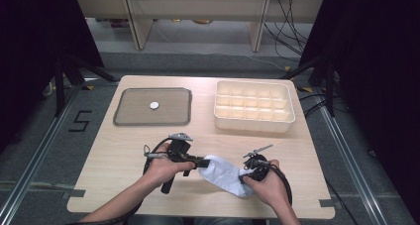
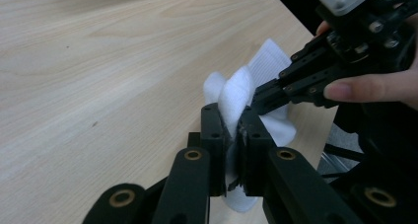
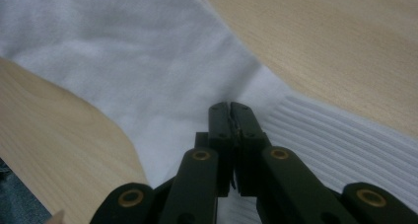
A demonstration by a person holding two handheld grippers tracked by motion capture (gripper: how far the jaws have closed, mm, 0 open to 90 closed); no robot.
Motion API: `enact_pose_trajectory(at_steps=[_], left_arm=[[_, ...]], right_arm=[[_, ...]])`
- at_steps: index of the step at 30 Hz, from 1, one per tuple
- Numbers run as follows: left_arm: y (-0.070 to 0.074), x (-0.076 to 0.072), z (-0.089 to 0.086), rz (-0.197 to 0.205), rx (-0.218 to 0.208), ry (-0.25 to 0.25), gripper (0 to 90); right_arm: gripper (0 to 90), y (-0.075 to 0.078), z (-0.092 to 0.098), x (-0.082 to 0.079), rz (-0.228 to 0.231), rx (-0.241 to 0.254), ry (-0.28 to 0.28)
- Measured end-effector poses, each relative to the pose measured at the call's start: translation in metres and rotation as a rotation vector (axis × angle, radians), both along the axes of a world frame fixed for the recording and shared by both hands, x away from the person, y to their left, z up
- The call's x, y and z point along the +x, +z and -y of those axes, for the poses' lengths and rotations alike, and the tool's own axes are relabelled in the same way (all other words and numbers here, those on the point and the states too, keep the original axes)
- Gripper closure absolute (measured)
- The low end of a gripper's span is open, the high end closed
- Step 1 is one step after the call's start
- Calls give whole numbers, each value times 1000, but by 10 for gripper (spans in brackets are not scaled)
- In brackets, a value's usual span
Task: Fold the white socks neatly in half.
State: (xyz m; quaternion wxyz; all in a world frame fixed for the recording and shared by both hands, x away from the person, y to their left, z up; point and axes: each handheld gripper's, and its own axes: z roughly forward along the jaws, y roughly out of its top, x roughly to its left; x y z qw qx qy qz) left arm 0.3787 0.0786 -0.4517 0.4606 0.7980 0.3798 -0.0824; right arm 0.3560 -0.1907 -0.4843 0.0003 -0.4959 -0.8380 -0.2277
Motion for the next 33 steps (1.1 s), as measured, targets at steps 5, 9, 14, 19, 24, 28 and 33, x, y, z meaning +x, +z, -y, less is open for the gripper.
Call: enact_pose_trajectory(at_steps=[5,9,14,19,24,28,33], left_arm=[[7,0,5,12,-10,-10,837],[10,0,7,15,-19,-14,836],[15,-2,11,26,-23,-16,837],[19,-2,13,35,-31,-25,837],[24,-3,19,39,-43,-45,836],[24,-3,23,35,-50,-52,836],[23,-3,24,43,-42,-43,837]], right_arm=[[879,0,-4,-1,4,10,-4],[879,0,-7,0,1,9,-5],[879,-1,-12,1,12,13,11],[877,-2,-15,3,22,21,31],[870,-1,-20,3,9,20,30],[863,-2,-22,4,13,29,38],[836,4,-14,3,26,59,34]])
